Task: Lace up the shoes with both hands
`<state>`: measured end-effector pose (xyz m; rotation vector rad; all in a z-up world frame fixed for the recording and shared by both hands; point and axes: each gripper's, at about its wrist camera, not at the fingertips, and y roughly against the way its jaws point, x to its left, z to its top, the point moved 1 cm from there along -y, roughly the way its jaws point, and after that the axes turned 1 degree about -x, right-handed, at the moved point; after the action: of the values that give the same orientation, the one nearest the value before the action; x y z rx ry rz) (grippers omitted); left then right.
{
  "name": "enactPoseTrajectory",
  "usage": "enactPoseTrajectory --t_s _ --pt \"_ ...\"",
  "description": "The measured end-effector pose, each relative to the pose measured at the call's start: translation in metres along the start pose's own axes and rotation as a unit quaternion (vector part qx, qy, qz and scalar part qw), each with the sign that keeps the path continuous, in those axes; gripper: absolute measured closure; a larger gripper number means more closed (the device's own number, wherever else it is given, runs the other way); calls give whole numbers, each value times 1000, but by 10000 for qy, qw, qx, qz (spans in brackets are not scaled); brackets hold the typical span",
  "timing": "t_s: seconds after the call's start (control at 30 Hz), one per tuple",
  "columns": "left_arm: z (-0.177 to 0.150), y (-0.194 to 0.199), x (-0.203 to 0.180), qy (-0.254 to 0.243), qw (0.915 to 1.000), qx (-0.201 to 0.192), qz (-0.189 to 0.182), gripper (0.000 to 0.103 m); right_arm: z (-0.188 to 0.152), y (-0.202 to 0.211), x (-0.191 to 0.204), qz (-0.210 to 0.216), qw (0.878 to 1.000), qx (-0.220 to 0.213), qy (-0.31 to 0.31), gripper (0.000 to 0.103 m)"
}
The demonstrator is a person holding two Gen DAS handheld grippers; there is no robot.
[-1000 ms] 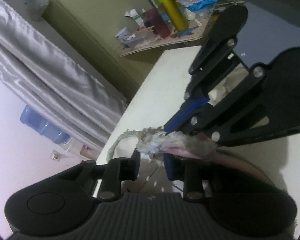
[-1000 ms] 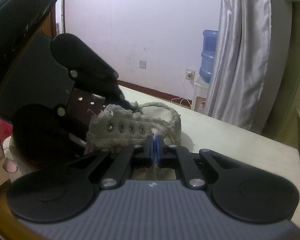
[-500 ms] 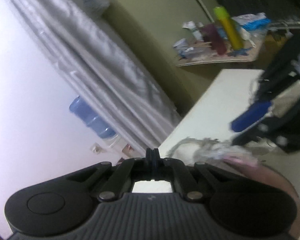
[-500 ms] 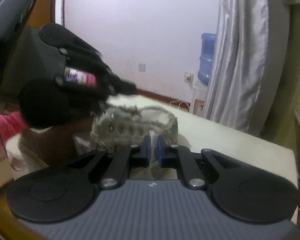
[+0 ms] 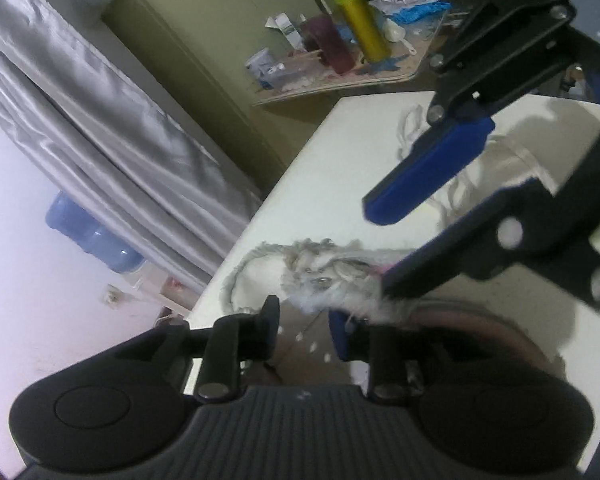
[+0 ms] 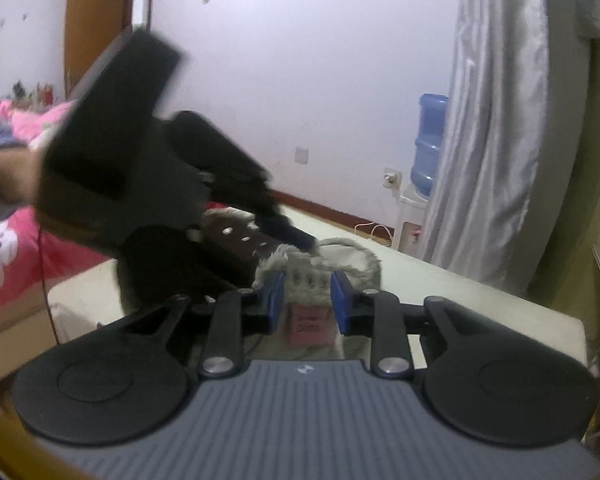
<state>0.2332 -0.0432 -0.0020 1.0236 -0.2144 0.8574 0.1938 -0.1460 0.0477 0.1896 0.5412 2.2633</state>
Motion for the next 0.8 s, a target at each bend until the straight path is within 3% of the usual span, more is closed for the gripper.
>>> enactPoseTrajectory --t_s 0.27,0.37,0.43,0.5,0.6,0.8 --pt "-4 10 -1 126 9998 -105 67 69 10 -2 8 99 9999 98 28 77" --pt "-5 12 -1 160 9997 -143 74 68 11 5 11 392 9992 77 -50 65" --pt "-6 11 1 225 9996 -188 57 68 13 3 20 112 9997 110 200 63" --pt "-6 10 2 269 9994 -209 73 68 13 -4 24 -220 9992 149 290 67" --pt "-7 11 1 318 9992 -237 85 67 10 -6 19 -572 9982 151 -105 93" --pt "1 5 2 328 9992 -217 46 67 -8 5 12 -961 9943 -125 -451 94"
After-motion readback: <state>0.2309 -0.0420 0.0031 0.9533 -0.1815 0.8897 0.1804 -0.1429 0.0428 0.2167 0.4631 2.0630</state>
